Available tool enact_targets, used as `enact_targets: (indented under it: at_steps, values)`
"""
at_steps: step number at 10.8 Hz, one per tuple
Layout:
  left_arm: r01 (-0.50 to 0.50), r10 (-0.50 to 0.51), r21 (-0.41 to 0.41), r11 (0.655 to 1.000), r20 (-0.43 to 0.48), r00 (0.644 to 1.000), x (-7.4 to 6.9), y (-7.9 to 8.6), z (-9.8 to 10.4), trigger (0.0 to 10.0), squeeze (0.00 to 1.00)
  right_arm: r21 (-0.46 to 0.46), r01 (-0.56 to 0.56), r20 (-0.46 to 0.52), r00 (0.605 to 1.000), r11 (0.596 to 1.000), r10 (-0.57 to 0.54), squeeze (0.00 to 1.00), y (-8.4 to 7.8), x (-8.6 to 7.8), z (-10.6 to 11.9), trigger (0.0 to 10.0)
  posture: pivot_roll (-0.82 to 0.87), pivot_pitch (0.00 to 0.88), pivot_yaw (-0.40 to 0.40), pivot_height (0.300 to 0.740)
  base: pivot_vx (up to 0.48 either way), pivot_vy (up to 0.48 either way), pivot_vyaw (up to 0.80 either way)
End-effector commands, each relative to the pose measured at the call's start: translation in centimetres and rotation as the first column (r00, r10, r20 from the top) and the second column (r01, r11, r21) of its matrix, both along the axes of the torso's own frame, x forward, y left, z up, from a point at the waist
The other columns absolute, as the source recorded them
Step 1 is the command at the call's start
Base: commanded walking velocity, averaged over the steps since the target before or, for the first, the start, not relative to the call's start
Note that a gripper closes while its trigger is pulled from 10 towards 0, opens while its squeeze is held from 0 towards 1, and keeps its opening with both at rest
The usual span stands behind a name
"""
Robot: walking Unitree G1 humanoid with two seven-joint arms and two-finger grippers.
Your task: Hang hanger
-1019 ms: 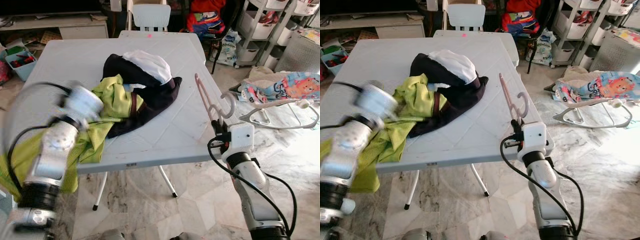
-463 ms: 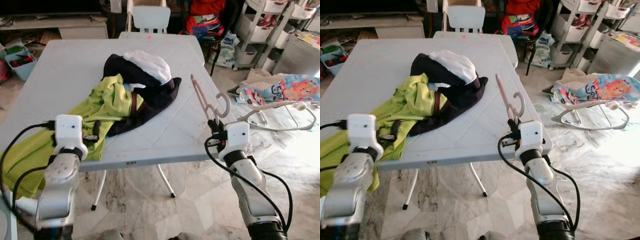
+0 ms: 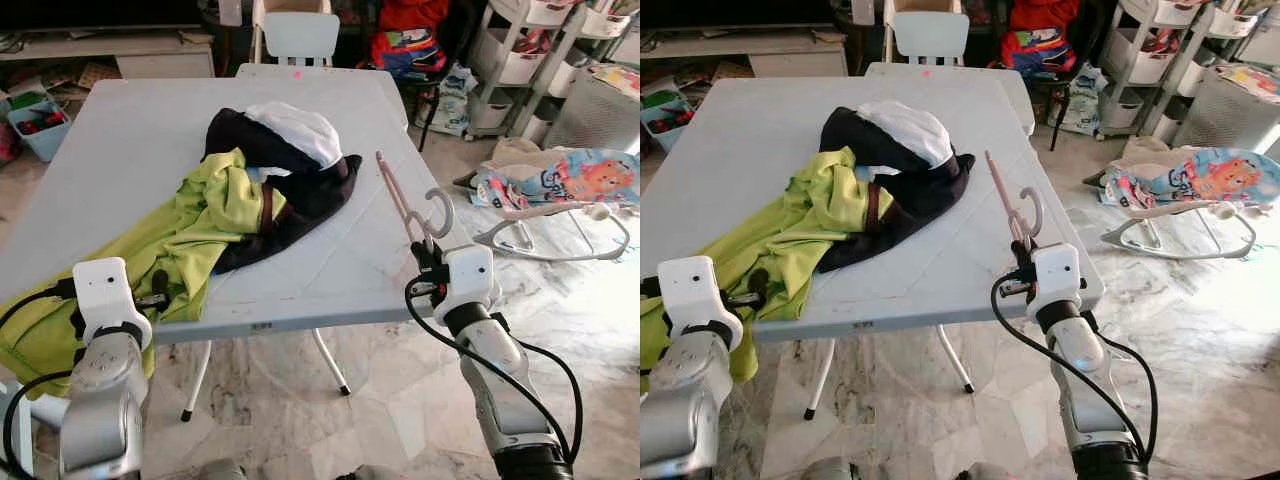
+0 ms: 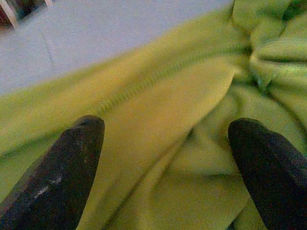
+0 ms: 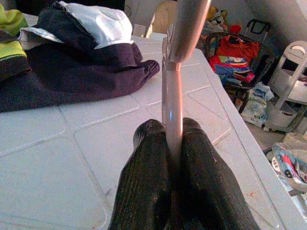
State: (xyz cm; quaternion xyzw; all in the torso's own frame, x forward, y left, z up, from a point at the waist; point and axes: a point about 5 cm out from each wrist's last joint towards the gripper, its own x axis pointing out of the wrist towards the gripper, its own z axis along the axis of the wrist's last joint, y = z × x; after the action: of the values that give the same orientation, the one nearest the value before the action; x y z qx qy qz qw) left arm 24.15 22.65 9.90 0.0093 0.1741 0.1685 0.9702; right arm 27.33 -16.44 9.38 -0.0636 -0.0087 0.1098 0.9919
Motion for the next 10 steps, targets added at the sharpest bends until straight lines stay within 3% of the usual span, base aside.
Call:
enact_targets:
  at_steps: [1, 2, 4, 6, 10]
  values:
    - [-0.004, 0.003, -0.021, 1.0, -0.058, 0.998, -0.1, 0.0, -0.7, 10.0, 0.0, -0.009, -0.012, -0.075, 0.997, 1.0, 0.011, 0.0, 0.1, -0.4, -1.3, 10.0, -0.01, 0.0, -0.035, 0.74, 0.0, 0.0, 0.0]
    - [0.012, -0.024, -0.117, 0.993, -0.101, 0.995, 0.4, -0.3, -1.9, 0.0, 0.0, -0.016, -0.015, -0.073, 0.997, 1.0, 0.013, 0.0, 0.1, -0.3, -1.2, 10.0, -0.02, 0.0, -0.038, 0.74, 0.0, 0.0, 0.0]
    - [0.062, -0.081, -0.108, 0.992, -0.18, 0.98, 1.6, -0.3, -3.0, 0.0, 0.0, -0.029, -0.022, -0.07, 0.997, 0.999, 0.02, 0.0, 0.2, -0.2, -1.1, 10.0, -0.03, 0.0, -0.046, 0.74, 0.0, 0.0, 0.0]
    - [0.07, -0.083, -0.074, 0.995, -0.19, 0.978, 3.2, 1.2, -3.3, 0.0, 0.0, -0.036, -0.029, -0.067, 0.997, 0.999, 0.027, 0.0, 0.2, -0.1, -1.0, 10.0, -0.04, 0.0, -0.048, 0.74, 0.0, 0.0, 0.0]
    - [0.121, -0.132, -0.082, 0.989, -0.154, 0.979, 6.6, 2.8, -3.4, 0.0, 0.0, -0.038, -0.034, -0.068, 0.997, 0.999, 0.031, 0.0, 0.5, -0.2, -1.1, 10.0, -0.06, 0.0, -0.048, 0.74, 0.0, 0.0, 0.0]
